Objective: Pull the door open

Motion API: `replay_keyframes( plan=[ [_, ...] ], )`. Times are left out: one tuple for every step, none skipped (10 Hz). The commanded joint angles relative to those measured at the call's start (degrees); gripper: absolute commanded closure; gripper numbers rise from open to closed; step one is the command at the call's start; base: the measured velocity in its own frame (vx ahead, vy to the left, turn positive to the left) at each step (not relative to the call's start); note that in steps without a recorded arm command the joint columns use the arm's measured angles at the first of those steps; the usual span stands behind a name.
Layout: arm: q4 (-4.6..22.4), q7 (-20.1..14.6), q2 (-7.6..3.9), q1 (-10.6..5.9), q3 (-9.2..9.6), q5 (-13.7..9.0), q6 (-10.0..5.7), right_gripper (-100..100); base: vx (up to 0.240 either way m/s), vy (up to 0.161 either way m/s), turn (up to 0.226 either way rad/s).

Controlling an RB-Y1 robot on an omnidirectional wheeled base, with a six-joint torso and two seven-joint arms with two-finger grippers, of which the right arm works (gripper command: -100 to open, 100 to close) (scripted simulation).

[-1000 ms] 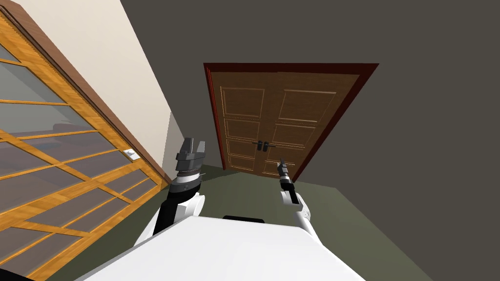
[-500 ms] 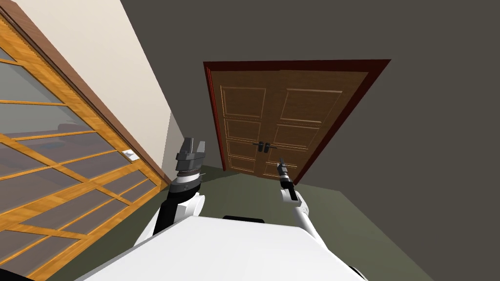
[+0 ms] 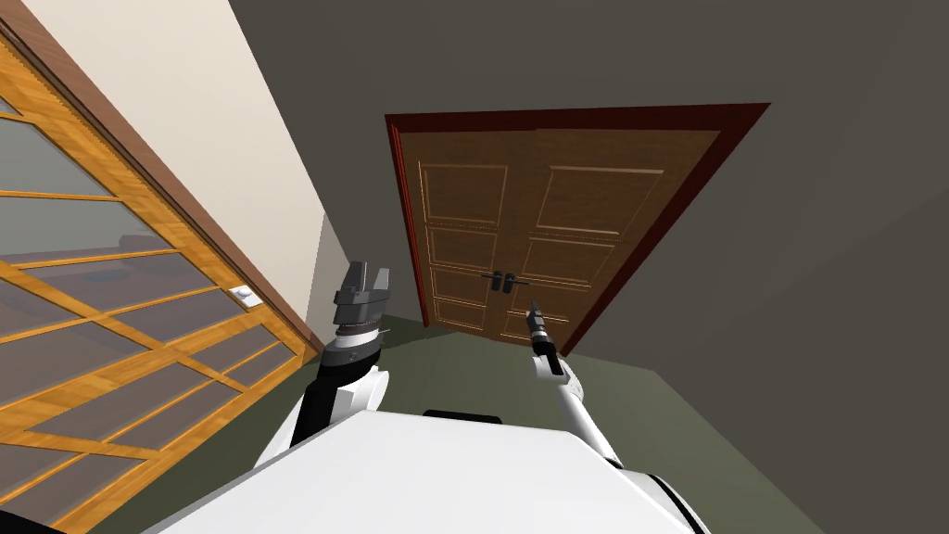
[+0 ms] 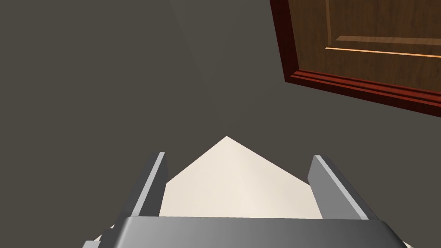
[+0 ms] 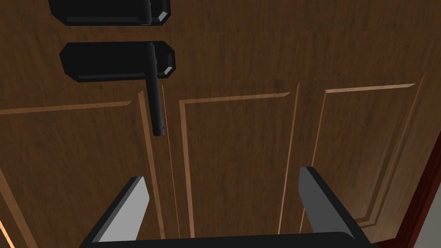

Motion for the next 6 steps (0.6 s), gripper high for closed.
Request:
replay_keyframes(
  plan=[
    [2.61, -0.43, -0.49, -1.57, -0.21, -0.36, 0.39, -100, 0.108, 0.004, 0.037],
    [4.33, -0.67, -0.80, -2.69, -0.35, -0.58, 0.45, -100, 0.099, 0.002, 0.035],
    [5.97, -0.91, -1.11, -3.80, -0.48, -0.80, 0.51, -100, 0.099, -0.001, 0.035],
    [6.49, -0.91, -1.11, -3.80, -0.48, -0.80, 0.51, -100, 0.068, -0.009, 0.011],
    [8.18, -1.13, -1.40, -4.85, -0.61, -1.01, 0.57, -100, 0.049, -0.006, 0.017],
    [9.66, -1.34, -1.67, -5.85, -0.73, -1.20, 0.62, -100, 0.077, 0.002, 0.029]
  ],
)
